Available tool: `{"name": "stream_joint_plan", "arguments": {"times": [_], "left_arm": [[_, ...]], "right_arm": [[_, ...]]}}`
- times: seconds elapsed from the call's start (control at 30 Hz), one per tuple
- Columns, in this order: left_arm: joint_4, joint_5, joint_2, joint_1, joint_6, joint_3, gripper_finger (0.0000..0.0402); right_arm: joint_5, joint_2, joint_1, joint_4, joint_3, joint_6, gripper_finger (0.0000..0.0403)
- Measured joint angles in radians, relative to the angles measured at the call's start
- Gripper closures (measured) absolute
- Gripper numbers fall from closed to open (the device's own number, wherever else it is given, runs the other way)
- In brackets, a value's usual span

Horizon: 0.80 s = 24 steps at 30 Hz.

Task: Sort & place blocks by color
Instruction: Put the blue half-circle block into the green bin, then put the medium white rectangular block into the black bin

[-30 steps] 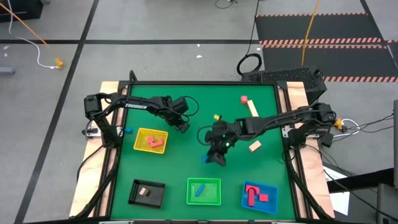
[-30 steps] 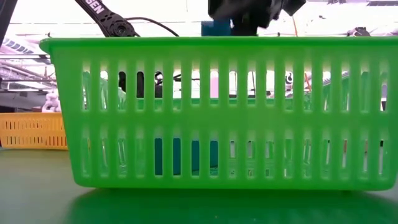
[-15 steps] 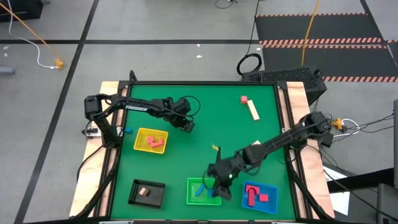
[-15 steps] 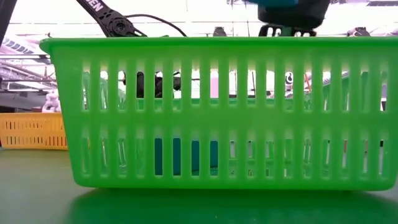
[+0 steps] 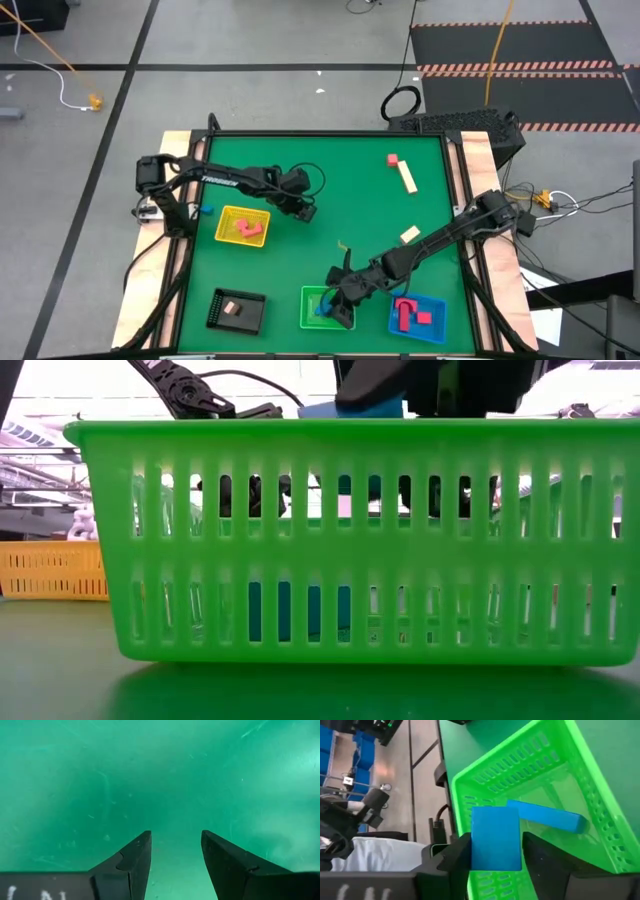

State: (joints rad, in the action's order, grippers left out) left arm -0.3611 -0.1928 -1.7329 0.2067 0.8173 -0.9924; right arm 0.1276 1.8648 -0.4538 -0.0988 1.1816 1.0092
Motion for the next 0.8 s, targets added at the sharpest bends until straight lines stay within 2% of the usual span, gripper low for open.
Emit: {"name": "stream_joint_plan", "arguments": {"times": [0.4,0.53,0.67,0.8], "left_arm": [[0.036,0.0,0.0,-0.026,-0.006,0.0,0.0227],[0.085,0.0,0.0,-0.023,-0.057,0.0,0.0227],[0.126,0.001,0.0,-0.01,-0.089,0.0,0.0227],[0.134,-0.005,0.01,0.004,-0.101,0.0,0.0227]], "right_arm": [[0.008,-0.037,0.032,0.004,0.001,-0.071,0.0146],[0.101,-0.071,0.078,0.025,0.0,-0.13,0.013],[0.155,-0.159,0.155,0.172,0.001,-0.148,0.0127],[0.127,-0.27,0.245,0.419,0.001,-0.235,0.013]]}}
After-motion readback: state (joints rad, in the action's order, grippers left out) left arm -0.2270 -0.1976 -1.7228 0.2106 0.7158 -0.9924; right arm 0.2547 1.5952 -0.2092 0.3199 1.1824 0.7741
